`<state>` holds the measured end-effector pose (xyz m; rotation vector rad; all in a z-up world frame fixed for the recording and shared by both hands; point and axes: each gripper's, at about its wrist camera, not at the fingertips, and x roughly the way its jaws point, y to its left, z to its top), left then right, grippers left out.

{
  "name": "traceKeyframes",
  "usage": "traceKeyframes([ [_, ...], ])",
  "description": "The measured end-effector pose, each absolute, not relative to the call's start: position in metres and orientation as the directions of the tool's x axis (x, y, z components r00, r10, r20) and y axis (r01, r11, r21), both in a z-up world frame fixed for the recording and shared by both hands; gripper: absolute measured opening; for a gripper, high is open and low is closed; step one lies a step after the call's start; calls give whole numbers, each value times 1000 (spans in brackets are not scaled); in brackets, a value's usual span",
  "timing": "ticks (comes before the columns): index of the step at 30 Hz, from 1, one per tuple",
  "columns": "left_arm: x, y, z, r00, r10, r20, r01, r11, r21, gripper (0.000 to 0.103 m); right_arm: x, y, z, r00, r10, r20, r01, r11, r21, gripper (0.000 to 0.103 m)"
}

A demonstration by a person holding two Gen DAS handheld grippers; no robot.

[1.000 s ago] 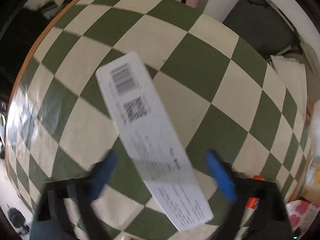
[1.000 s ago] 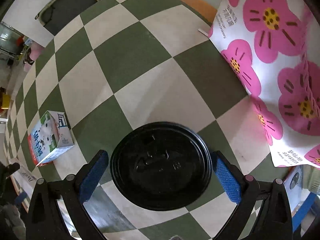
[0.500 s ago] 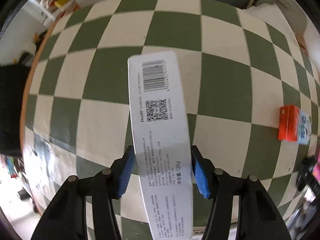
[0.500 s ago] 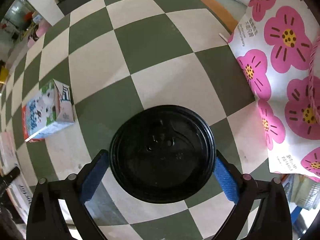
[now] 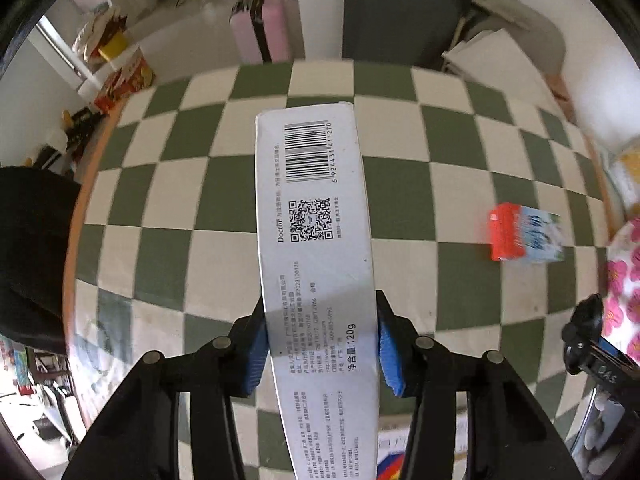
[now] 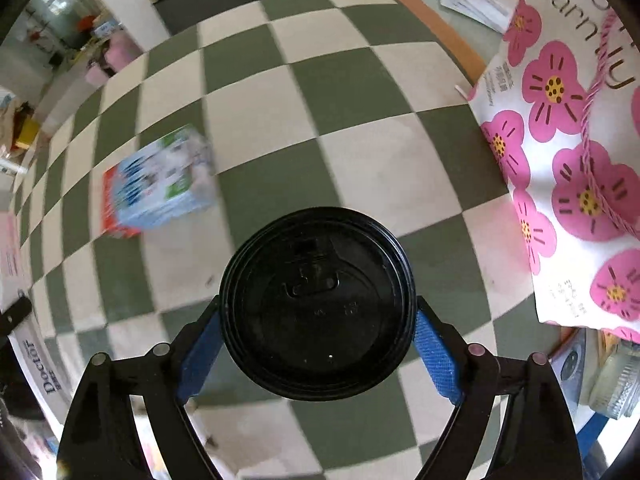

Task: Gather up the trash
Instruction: 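Carry the Doctor box and black lid over the bin and open both tools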

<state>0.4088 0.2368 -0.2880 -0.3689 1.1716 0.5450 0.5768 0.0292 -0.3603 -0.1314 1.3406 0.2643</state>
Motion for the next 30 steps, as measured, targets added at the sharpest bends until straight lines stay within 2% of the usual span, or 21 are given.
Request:
traceKeyframes([
  [8,360,229,-249,365,215,-906,-546,838,-21,43,511,34,-304,257,189,-948,-351,932,91,89],
  [17,223,187,-231,423,205,-883,-522,851,-52,43,384,7,-252,313,275,-909,-413,901,130,89],
  [24,102,151,-248,432,142,-891,-470,878,-88,43,236,-26,-253,325,290,-900,-394,907,150,89],
  [30,25,118,-296,360,41,-932,-430,894,-127,43,125,-63,-296,230,280,-932,-355,916,187,89],
])
